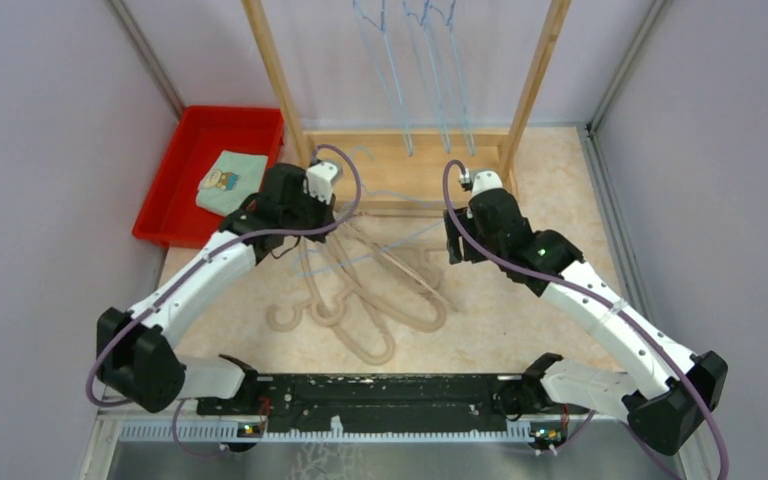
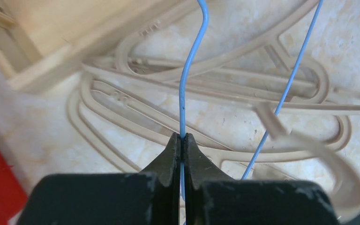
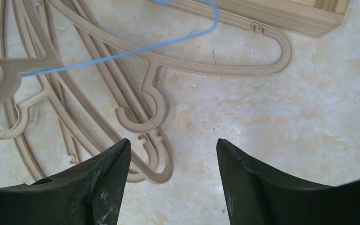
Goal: Organize the hangers
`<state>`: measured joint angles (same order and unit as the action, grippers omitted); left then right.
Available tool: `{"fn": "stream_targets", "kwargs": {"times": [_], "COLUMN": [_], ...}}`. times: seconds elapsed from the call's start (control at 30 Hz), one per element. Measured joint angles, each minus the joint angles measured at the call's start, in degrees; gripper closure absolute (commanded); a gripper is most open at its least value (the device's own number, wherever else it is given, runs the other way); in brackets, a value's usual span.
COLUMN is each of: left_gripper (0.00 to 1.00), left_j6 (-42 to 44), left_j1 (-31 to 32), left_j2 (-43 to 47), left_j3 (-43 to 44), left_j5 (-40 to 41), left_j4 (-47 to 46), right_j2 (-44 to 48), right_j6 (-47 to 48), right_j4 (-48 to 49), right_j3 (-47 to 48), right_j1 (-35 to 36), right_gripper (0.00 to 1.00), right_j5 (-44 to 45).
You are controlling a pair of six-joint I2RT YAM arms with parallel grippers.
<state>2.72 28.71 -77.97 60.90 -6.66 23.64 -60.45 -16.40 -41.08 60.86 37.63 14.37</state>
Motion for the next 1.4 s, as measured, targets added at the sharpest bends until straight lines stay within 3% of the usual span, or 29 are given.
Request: {"fn": "stream_targets", "kwargs": {"times": [0.2,0.53,0.9,1.4], "left_gripper": [1.00,1.00,1.00,1.00], "left_j6": [1.7,-0.6,-1.0,-0.8], "left_j1": [-2.5,-2.4,-2.4,-2.4], "left_j2": [6.8,11.0,10.8,10.8], "left_j3": [1.1,-6.5,4.1,9.2], "left_j5": [-4.1,-9.9,-11.8,-11.6], "left_j4": [2.1,3.3,3.8,5.9], "right_j2": [0.0,0.0,0.0,-0.8], "right_j6": [1.4,1.9,1.8,1.9], "right_j4": [0.7,2.3,2.6,3.0], "right_j3": [0.0,0.0,0.0,0.0], "right_j1": [-0.4,-0.4,-0.4,-0.4], "right_gripper": [0.32,0.32,0.32,0.32], "right_j5": [0.1,-0.7,-1.4,-2.0]}}
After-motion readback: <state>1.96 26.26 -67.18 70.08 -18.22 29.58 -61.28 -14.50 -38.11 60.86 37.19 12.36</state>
